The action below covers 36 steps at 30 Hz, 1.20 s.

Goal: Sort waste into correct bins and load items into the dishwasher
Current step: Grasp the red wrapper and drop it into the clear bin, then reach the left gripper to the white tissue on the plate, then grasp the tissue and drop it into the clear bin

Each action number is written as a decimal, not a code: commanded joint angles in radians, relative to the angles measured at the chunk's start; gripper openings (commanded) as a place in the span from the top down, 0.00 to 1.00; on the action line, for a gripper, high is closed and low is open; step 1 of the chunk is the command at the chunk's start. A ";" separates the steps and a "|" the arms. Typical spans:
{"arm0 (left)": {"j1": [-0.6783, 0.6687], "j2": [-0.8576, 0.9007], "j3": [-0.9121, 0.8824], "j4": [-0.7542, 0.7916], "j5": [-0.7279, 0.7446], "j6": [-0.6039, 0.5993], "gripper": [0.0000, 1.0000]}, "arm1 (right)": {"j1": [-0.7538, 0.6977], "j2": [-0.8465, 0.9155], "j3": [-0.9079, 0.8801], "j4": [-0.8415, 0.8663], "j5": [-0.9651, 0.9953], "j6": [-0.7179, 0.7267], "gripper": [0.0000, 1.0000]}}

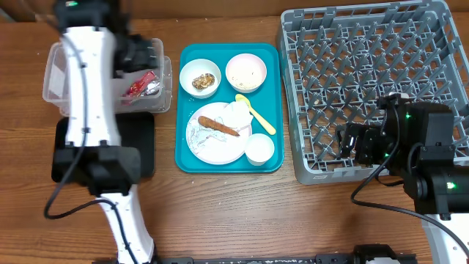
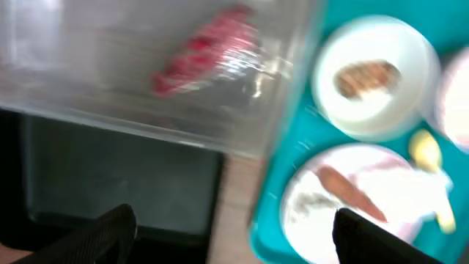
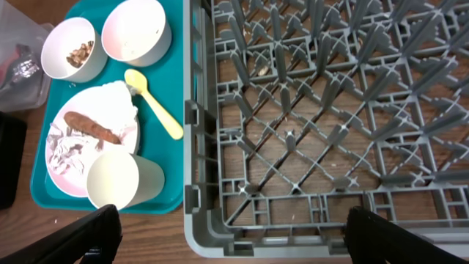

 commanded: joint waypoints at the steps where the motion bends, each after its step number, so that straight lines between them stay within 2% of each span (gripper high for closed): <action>1: -0.150 -0.014 0.004 -0.006 0.055 0.049 0.14 | -0.003 -0.003 0.021 -0.002 -0.002 0.002 0.00; 6: -0.324 -0.008 -0.095 0.040 0.055 0.130 0.19 | -0.003 -0.003 0.021 -0.015 -0.001 0.002 0.00; 8: -0.411 -0.007 -0.199 0.115 0.034 0.217 0.20 | -0.003 -0.003 0.021 -0.016 -0.001 0.002 0.00; 10: -0.452 -0.007 -0.280 0.181 -0.021 0.220 0.21 | -0.003 -0.003 0.021 -0.016 -0.001 0.002 0.00; 13: -0.468 -0.007 -0.372 0.273 -0.030 0.220 0.20 | -0.003 -0.003 0.021 -0.019 -0.001 0.002 0.00; 17: -0.467 -0.007 -0.476 0.381 0.032 0.234 0.21 | -0.003 -0.003 0.021 -0.027 -0.001 0.002 0.00; 24: -0.462 -0.007 -0.657 0.543 0.013 0.241 0.33 | -0.003 -0.003 0.021 -0.028 -0.001 0.002 0.00; 29: -0.463 -0.006 -0.765 0.652 0.014 0.237 0.37 | -0.003 -0.003 0.021 -0.027 -0.001 0.002 0.00; 31: -0.462 -0.006 -0.794 0.683 0.014 0.234 0.45 | -0.003 -0.003 0.021 -0.027 -0.001 0.002 0.00; 34: -0.459 -0.006 -0.807 0.700 0.013 0.235 0.89 | -0.003 -0.003 0.021 -0.027 -0.001 0.002 0.00; 35: -0.459 -0.006 -0.806 0.699 0.013 0.234 0.96 | -0.003 -0.003 0.021 -0.027 -0.001 0.002 0.00; 36: -0.459 -0.007 -0.805 0.698 0.014 0.229 0.96 | -0.003 -0.003 0.021 -0.027 -0.001 0.002 0.00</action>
